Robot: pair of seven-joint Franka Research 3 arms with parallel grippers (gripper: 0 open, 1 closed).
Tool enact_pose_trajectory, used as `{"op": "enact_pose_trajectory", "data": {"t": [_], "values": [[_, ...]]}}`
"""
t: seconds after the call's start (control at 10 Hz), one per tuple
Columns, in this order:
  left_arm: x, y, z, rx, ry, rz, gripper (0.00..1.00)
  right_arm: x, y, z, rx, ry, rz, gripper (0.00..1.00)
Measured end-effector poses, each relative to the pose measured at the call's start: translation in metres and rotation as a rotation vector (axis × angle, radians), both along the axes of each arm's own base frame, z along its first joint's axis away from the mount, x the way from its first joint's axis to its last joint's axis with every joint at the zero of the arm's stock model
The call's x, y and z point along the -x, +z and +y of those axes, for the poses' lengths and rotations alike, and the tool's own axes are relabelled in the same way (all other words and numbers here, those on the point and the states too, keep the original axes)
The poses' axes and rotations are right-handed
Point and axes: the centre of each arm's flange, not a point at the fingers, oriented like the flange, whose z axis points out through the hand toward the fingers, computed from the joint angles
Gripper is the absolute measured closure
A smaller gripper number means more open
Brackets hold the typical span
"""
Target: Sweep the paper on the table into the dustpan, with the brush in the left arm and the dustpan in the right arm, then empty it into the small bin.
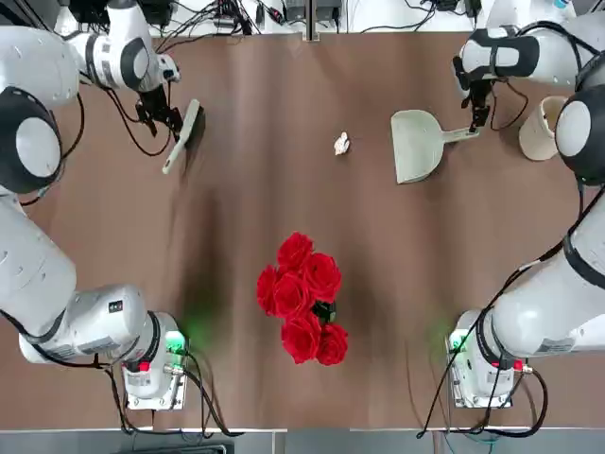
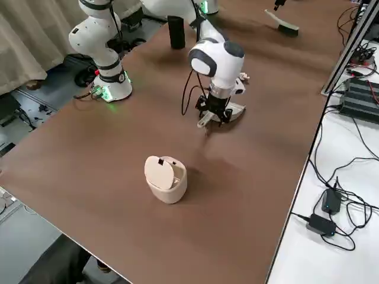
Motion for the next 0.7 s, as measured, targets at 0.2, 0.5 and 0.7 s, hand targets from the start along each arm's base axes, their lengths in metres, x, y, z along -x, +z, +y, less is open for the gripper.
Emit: {"op": "enact_pose_trajectory", "data": {"t": [0.2, 0.5, 0.7], "values": [[0.012, -0.019, 0.000, 0.003, -0.003, 0.025, 0.11, 0.003, -0.011, 0.000, -0.001, 0.000, 0.006, 0.04], [0.025, -0.032, 0.002, -0.021, -0.031, 0.046, 0.19, 0.008, -0.018, 0.001, -0.010, -0.008, 0.006, 0.16], [0.028, -0.036, 0.002, -0.022, -0.033, 0.055, 0.31, 0.010, -0.021, 0.001, -0.011, -0.010, 0.011, 0.15]]}}
